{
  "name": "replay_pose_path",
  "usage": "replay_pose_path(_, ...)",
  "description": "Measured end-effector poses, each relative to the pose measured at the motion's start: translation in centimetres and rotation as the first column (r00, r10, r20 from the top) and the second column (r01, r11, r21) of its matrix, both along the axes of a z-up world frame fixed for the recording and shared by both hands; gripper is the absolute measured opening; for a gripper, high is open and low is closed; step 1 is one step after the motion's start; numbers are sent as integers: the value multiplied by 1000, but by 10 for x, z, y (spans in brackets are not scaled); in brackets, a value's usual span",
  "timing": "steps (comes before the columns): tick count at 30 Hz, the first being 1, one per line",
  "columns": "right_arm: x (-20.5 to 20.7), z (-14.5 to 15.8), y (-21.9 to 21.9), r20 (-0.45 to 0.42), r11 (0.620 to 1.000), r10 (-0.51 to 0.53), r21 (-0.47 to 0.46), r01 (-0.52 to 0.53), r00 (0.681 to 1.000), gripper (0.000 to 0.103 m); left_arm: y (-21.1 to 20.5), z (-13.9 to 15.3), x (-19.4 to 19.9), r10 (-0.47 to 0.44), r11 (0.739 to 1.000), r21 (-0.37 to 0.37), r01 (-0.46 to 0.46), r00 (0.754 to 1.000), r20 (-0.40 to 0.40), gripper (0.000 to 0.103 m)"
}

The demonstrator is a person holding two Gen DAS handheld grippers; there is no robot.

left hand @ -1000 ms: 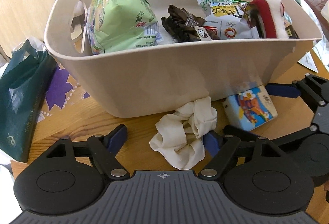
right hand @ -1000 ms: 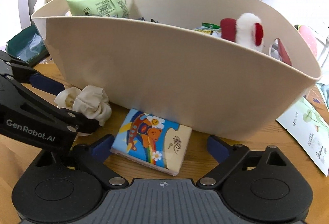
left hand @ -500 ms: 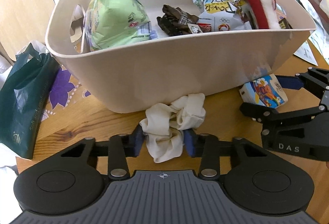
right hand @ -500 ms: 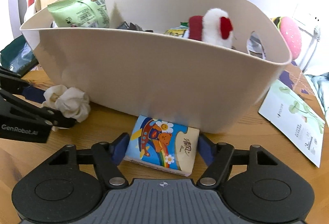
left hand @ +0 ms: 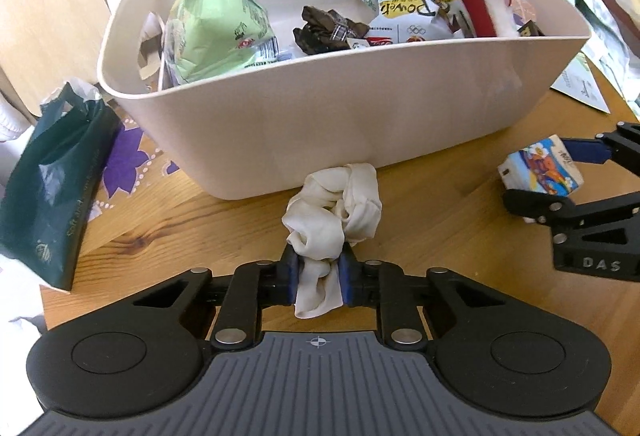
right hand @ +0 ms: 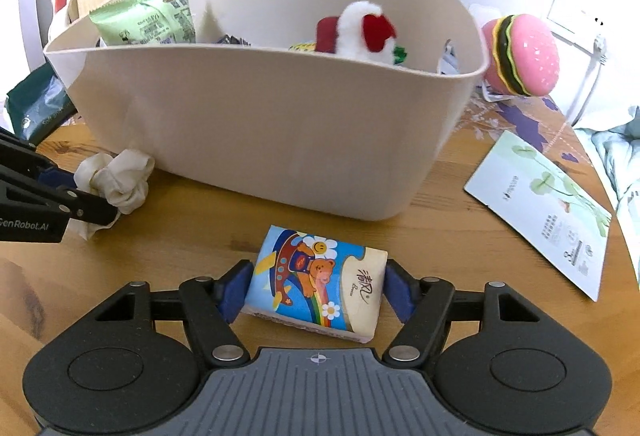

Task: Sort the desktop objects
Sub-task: 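Lift the tissue pack and scrunchie up over the beige basket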

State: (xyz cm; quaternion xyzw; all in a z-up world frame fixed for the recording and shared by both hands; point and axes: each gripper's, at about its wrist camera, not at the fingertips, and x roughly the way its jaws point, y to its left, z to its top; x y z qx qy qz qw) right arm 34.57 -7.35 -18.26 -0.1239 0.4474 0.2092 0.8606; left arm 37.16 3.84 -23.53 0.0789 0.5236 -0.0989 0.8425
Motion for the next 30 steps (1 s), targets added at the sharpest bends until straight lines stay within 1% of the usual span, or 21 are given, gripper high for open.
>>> replay_pose_path(4,-3,13,-8,13,1000,13,14,-13,1000,67,1,12,-9,-15,1000,15,15,1000,20,19)
replay_pose_path(6,-6,19,-30,17,1000,19,20,-19,1000,67,3,20,-18,-27,999,26,26,999,34,18)
replay_pose_path(7,-8,22,-33,20,999,24,22,-24,1000,67,8,26,-27,-32,999,29,31,999,41,18)
replay_pose_path(9,-7,26,-44,28,999,29,23,-30,999,67,7,29,-29,-38,999,34,36,998,53,18)
replay_pose_path(11,-12,27,-39,36,999,32,26,-33,999,67,6,35,-32,-39,999,36,37,997,66,18)
replay_pose_path(17,-16,46,-52,65,998,43,35,-45,997,68,9,55,-49,-48,998,38,45,994,93,18)
replay_pose_path(24,-25,78,-64,138,994,100,20,-104,985,68,18,83,-64,-68,997,43,62,987,146,18)
replay_pose_path(30,-23,107,-71,215,989,140,16,-147,967,68,29,115,-62,-48,999,34,42,976,211,18)
